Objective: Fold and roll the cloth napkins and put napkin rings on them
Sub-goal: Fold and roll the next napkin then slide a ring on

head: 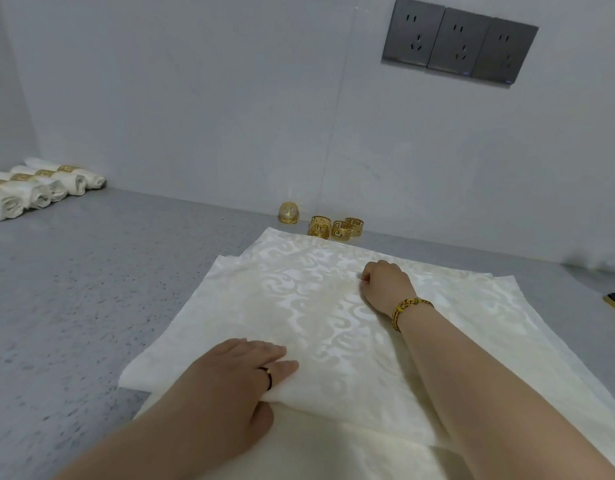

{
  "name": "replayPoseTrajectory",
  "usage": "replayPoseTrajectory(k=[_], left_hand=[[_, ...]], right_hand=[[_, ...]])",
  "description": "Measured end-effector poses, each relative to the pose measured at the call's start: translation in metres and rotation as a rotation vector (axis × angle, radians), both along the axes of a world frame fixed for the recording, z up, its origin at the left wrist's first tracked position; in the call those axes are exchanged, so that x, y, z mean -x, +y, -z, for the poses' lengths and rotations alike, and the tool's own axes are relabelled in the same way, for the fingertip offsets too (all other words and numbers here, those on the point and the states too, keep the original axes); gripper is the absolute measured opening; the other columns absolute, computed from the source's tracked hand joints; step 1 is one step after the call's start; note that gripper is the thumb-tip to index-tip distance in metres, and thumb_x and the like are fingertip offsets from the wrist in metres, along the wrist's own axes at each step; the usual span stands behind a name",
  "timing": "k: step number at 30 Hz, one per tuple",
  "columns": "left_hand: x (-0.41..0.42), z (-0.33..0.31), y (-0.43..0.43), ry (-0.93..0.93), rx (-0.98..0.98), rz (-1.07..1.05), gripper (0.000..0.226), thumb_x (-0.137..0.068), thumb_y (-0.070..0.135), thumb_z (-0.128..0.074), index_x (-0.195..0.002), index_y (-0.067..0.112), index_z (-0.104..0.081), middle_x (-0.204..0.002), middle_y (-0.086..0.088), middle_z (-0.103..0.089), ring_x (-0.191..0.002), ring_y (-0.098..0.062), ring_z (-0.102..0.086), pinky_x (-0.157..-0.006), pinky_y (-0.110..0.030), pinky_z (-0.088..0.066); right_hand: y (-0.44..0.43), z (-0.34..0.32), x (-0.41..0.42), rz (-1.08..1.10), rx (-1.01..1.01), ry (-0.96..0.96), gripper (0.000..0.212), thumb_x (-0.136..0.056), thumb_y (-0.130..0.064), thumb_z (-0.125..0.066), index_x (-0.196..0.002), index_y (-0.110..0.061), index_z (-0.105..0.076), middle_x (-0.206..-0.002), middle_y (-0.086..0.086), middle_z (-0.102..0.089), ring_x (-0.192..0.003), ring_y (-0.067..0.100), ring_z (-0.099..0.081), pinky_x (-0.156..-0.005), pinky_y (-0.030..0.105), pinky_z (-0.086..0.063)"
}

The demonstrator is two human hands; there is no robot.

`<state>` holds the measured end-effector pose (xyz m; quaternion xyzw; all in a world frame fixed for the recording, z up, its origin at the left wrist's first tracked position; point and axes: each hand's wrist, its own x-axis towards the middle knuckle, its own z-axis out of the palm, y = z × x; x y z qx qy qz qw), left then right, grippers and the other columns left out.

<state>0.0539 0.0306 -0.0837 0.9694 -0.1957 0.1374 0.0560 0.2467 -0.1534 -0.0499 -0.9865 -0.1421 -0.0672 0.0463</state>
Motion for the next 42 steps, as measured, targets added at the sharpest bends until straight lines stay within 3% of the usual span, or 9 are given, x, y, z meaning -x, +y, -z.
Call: replayPoseTrajectory(k=[7,10,12,16,18,21,26,31,42], left_hand=[[0.002,-0.002,0.0,0.036,0.011,0.015,0.05,-0.057,0.034,-0.032,-0.086,0.036,-0.073,-0.093,0.016,-0.071,-0.082,0.001,-0.068,-0.078,-0.012,-0.04],[0.005,-0.006,0.001,0.115,0.112,-0.019,0.055,-0.067,0.051,-0.032,-0.109,0.034,-0.064,-0.113,0.016,-0.064,-0.1,0.0,-0.063,-0.086,-0.007,-0.034],[0.003,-0.003,0.0,0.097,0.14,-0.034,0.104,-0.052,0.091,-0.002,-0.135,0.038,-0.034,-0.139,0.025,-0.028,-0.13,0.003,-0.034,-0.101,-0.005,-0.014],[0.007,-0.006,0.002,0.211,0.092,-0.12,0.14,-0.019,0.092,0.027,-0.142,0.041,-0.018,-0.15,0.024,-0.008,-0.139,0.002,-0.007,-0.107,-0.013,-0.004],[0.009,-0.005,0.003,0.187,0.108,-0.127,0.139,-0.023,0.089,0.031,-0.141,0.041,-0.024,-0.151,0.021,-0.014,-0.139,0.001,-0.012,-0.107,-0.012,-0.008],[0.01,-0.006,0.002,0.168,0.125,-0.141,0.139,-0.025,0.09,0.029,-0.14,0.038,-0.029,-0.151,0.018,-0.019,-0.139,0.001,-0.016,-0.107,-0.012,-0.011],[0.013,-0.011,-0.005,0.166,0.104,-0.137,0.099,-0.055,0.076,0.0,-0.14,0.036,-0.03,-0.151,0.017,-0.021,-0.138,-0.001,-0.019,-0.107,-0.012,-0.014],[0.017,-0.012,-0.008,0.136,0.096,-0.151,0.05,-0.094,0.049,-0.033,-0.141,0.033,-0.031,-0.151,0.016,-0.021,-0.138,-0.002,-0.02,-0.106,-0.013,-0.016],[0.013,-0.007,-0.006,0.13,0.098,-0.172,0.048,-0.094,0.049,-0.033,-0.139,0.033,-0.033,-0.15,0.016,-0.024,-0.138,-0.002,-0.021,-0.107,-0.013,-0.017]], right_hand=[[0.019,-0.01,0.074,-0.187,-0.048,0.056,0.032,-0.093,-0.014,-0.037,-0.122,-0.009,-0.05,-0.123,0.01,-0.051,-0.115,0.027,-0.044,-0.095,0.032,-0.038],[0.025,0.0,0.126,-0.349,-0.079,0.16,0.032,-0.094,-0.019,-0.038,-0.123,-0.009,-0.05,-0.125,0.01,-0.05,-0.118,0.027,-0.043,-0.095,0.031,-0.037],[0.017,0.008,0.153,-0.37,-0.021,0.191,0.041,-0.097,-0.026,-0.036,-0.135,-0.009,-0.038,-0.142,0.012,-0.037,-0.131,0.025,-0.031,-0.107,0.032,-0.026],[-0.029,0.012,0.177,-0.185,0.047,0.306,0.077,-0.085,-0.065,-0.017,-0.147,-0.019,-0.009,-0.156,0.0,0.001,-0.144,0.016,0.002,-0.115,0.036,0.002],[-0.066,0.011,0.18,-0.015,0.051,0.32,0.091,-0.073,-0.073,-0.006,-0.148,-0.021,-0.006,-0.156,-0.002,0.003,-0.144,0.015,0.004,-0.115,0.038,0.002],[-0.13,0.013,0.177,0.311,-0.018,0.259,0.062,-0.094,-0.054,-0.024,-0.14,-0.013,-0.027,-0.153,0.006,-0.017,-0.142,0.022,-0.013,-0.114,0.04,-0.012],[-0.196,0.004,0.171,0.573,-0.343,0.153,0.023,-0.093,-0.035,-0.043,-0.078,-0.018,-0.049,-0.089,0.003,-0.054,-0.105,0.03,-0.05,-0.085,0.033,-0.037],[-0.196,-0.009,0.164,0.593,-0.652,0.045,0.037,-0.092,-0.017,-0.05,-0.126,-0.001,-0.049,-0.13,0.016,-0.052,-0.118,0.032,-0.048,-0.102,0.04,-0.036],[-0.197,-0.02,0.16,0.662,-0.434,0.184,0.03,-0.091,-0.021,-0.047,-0.095,0.003,-0.065,-0.102,0.02,-0.065,-0.086,0.028,-0.057,-0.086,0.035,-0.043]])
